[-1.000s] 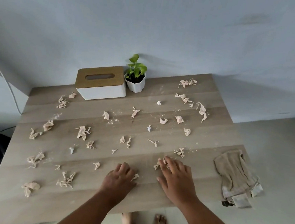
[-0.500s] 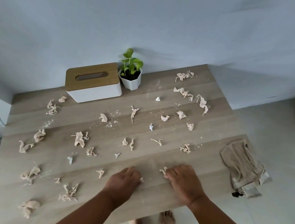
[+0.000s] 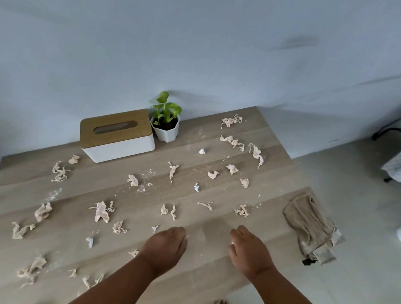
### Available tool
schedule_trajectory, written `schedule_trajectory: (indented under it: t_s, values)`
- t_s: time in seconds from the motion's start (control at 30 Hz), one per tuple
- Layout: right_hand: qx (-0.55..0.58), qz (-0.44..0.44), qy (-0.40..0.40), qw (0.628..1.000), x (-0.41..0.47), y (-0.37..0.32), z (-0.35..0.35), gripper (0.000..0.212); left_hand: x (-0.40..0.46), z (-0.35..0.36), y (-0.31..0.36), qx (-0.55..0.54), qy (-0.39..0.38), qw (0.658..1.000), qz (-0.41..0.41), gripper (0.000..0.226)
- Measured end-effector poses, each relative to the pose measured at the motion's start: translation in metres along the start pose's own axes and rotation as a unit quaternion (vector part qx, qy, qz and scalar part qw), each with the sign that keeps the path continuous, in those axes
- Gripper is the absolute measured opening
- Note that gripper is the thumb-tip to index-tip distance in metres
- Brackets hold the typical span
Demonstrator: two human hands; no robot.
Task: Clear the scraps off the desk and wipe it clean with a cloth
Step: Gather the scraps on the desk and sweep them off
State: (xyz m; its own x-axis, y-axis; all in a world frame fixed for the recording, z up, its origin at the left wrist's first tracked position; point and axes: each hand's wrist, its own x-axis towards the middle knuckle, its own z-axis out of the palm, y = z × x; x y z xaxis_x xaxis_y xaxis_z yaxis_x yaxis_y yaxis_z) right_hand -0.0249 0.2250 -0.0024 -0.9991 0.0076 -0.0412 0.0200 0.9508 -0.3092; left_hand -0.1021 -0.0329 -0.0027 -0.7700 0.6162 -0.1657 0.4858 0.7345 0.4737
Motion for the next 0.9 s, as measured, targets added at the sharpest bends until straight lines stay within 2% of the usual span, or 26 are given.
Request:
schedule_trajectory:
  t_s: [0.1, 0.23, 0.37, 0.43, 0.57, 0.73, 0.9]
  values:
    - [0.041, 0.054, -0.001, 0.998, -0.001, 0.000, -0.005, 0.018, 0.010, -0.007, 0.003, -0.042, 0.001, 0.999, 0.001, 0.024]
    - [0.065, 0.089, 0.023, 0.994, 0.001, 0.001, -0.013, 0.008, 0.019, -0.015, 0.007, -0.046, -0.004, 0.999, 0.001, 0.024]
    - [0.062, 0.101, 0.045, 0.992, 0.002, 0.003, -0.019, 0.007, 0.025, -0.020, 0.013, 0.014, 0.021, 0.996, 0.083, 0.021]
    - [0.053, 0.114, 0.034, 0.991, 0.003, 0.003, -0.023, 0.013, 0.029, -0.024, 0.015, 0.027, 0.026, 0.995, 0.092, 0.028]
    - [0.032, 0.143, 0.027, 0.989, 0.002, 0.002, -0.030, 0.021, 0.035, -0.029, 0.016, -0.006, 0.018, 0.999, 0.038, 0.038]
    - [0.009, 0.155, 0.038, 0.987, -0.001, -0.003, -0.036, 0.024, 0.048, -0.035, 0.016, 0.011, -0.015, 1.000, 0.008, 0.023]
    - [0.023, 0.187, 0.035, 0.981, 0.002, -0.001, -0.037, 0.014, 0.058, -0.032, 0.012, -0.108, -0.042, 0.991, -0.061, 0.020]
